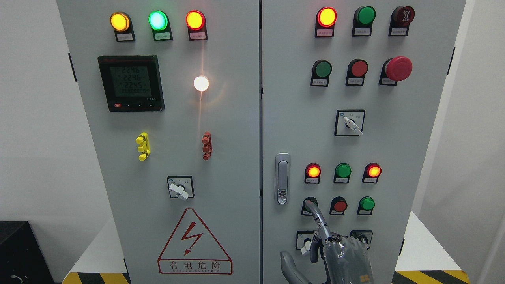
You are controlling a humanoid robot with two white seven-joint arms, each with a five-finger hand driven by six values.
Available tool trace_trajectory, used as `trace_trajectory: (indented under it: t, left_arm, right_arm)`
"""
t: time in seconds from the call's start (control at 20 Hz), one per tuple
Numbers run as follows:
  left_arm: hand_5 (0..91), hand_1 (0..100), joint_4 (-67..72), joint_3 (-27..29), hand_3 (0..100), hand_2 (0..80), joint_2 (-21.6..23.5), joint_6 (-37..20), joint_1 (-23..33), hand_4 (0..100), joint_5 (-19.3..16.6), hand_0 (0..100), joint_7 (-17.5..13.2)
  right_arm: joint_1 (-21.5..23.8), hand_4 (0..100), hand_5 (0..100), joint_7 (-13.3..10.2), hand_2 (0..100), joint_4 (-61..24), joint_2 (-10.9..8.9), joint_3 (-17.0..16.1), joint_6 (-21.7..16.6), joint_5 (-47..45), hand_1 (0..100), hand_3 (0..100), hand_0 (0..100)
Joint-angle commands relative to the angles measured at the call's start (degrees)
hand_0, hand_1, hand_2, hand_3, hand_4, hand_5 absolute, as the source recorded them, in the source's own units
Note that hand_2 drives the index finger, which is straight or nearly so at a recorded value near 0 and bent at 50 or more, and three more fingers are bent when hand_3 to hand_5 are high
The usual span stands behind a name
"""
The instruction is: Release door handle
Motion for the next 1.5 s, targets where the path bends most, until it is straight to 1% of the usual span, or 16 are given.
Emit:
trace_trajectory:
  t: [0.0,0.1,0.2,0.25,0.35,0.55,0.7,0.9,1.0,1.05,1.15,1.2,1.45]
  left_arm:
    - [0.0,56,1.7,0.0,0,0.0,0.0,0.0,-1.5,0,0.1,12,0.0]
    - [0.0,56,1.7,0.0,0,0.0,0.0,0.0,-1.6,0,0.0,12,0.0]
    - [0.0,56,1.7,0.0,0,0.0,0.0,0.0,-1.5,0,0.0,12,0.0]
    - [0.0,56,1.7,0.0,0,0.0,0.0,0.0,-1.5,0,0.0,12,0.0]
    - [0.0,56,1.7,0.0,0,0.0,0.0,0.0,-1.5,0,0.0,12,0.0]
    - [0.0,56,1.7,0.0,0,0.0,0.0,0.0,-1.5,0,0.0,12,0.0]
    - [0.0,56,1.7,0.0,0,0.0,0.0,0.0,-1.5,0,0.0,12,0.0]
    - [0.0,56,1.7,0.0,0,0.0,0.0,0.0,-1.5,0,0.0,12,0.0]
    - [0.0,56,1.7,0.0,0,0.0,0.0,0.0,-1.6,0,0.0,12,0.0]
    - [0.0,56,1.7,0.0,0,0.0,0.0,0.0,-1.5,0,0.0,12,0.0]
    - [0.0,56,1.7,0.0,0,0.0,0.0,0.0,-1.5,0,0.0,12,0.0]
    - [0.0,56,1.7,0.0,0,0.0,0.0,0.0,-1.5,0,0.0,12,0.0]
    - [0.0,56,1.7,0.0,0,0.0,0.0,0.0,-1.5,0,0.0,12,0.0]
  right_arm:
    - [-1.9,100,100,-0.6,4,4.5,-0.17,0.5,-0.1,6.4,30,100,38]
    - [-2.6,100,100,-0.9,4,5.8,-0.26,0.8,-0.9,8.0,29,100,38]
    - [-3.1,100,100,-1.5,4,7.2,-0.26,0.8,-3.5,8.8,29,100,38]
    - [-3.3,100,100,-1.7,4,7.8,-0.26,0.8,-3.8,9.3,28,100,38]
    - [-3.8,100,100,-1.8,4,8.4,-0.26,0.8,-3.8,11.3,28,100,38]
    - [-6.9,100,100,-3.1,4,11.8,-0.17,0.8,-3.6,13.8,28,100,37]
    - [-7.3,100,100,-3.1,4,13.0,-0.17,0.7,-3.4,16.1,27,100,37]
    - [-7.5,100,100,-3.0,3,13.5,-0.08,0.7,-0.9,17.0,27,100,37]
    - [-8.1,100,100,-3.1,3,14.2,0.0,0.7,-0.8,17.1,27,100,37]
    - [-8.1,100,100,-3.1,3,14.3,0.01,0.7,-0.1,17.1,27,100,37]
    - [-8.5,100,100,-3.1,3,14.4,0.01,0.9,2.7,17.1,27,100,37]
    - [-8.6,100,100,-3.1,3,14.6,-0.08,1.0,3.3,17.2,27,100,37]
    - [-8.6,100,100,-3.1,4,15.1,0.09,1.3,3.5,18.3,27,100,37]
